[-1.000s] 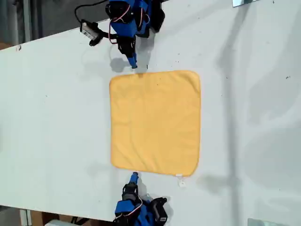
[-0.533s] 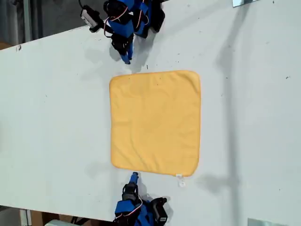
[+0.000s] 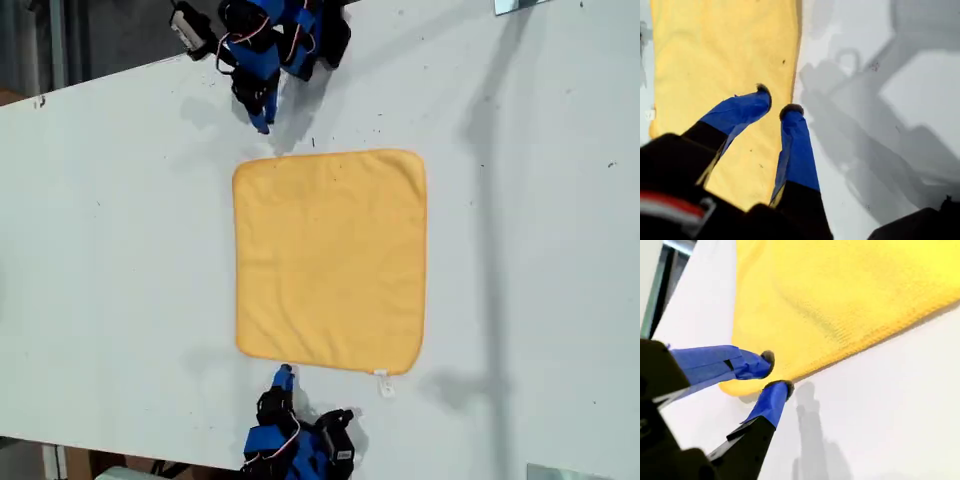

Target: Grasp corners of a square towel and fold twice.

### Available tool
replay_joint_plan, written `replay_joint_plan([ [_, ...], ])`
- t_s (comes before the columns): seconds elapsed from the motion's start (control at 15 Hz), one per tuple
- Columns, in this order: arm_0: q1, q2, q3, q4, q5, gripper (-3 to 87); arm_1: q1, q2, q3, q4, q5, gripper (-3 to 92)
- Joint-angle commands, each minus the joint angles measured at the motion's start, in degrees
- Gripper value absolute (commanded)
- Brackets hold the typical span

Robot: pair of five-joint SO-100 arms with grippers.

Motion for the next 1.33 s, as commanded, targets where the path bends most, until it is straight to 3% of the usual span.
replay_joint_plan([
  [0.0,-0.3,0.3,0.3,-0.3,0.4,6.5,-1.6,-0.3,-2.3,-1.5,0.8,10.5],
  [0.13,-3.5,0.3,-1.2,-2.5,5.0,5.2,-8.6,-0.3,-1.8,-4.1,0.5,11.7],
  [0.27,-1.3,0.3,-2.0,-9.0,13.6,5.3,-14.5,-0.3,-3.2,0.3,0.2,11.9],
  [0.33,-0.5,0.3,-2.8,-8.3,13.5,4.7,-15.3,-0.3,-3.4,0.5,0.2,19.9],
  [0.4,-0.4,0.3,-3.2,-7.4,13.2,5.1,-15.4,-0.3,-4.9,1.9,-0.2,18.6],
  [0.53,1.7,0.3,0.3,-13.2,12.1,5.7,-19.4,-5.9,-6.2,-12.9,-9.7,23.9],
  [0.6,1.4,0.2,0.3,-12.7,11.3,6.4,-21.7,-23.7,-14.6,-14.5,-12.2,25.0],
  [0.73,1.1,0.2,0.1,-10.8,9.4,7.7,-34.4,-58.5,-29.4,-17.4,-14.0,27.5],
  [0.93,1.0,0.3,0.1,-10.2,8.9,7.0,-47.8,-80.5,-41.3,-17.5,-9.4,28.7],
  [1.27,1.1,0.3,0.2,-9.6,8.0,6.8,-58.8,-116.0,-79.6,-3.4,-8.7,32.3],
])
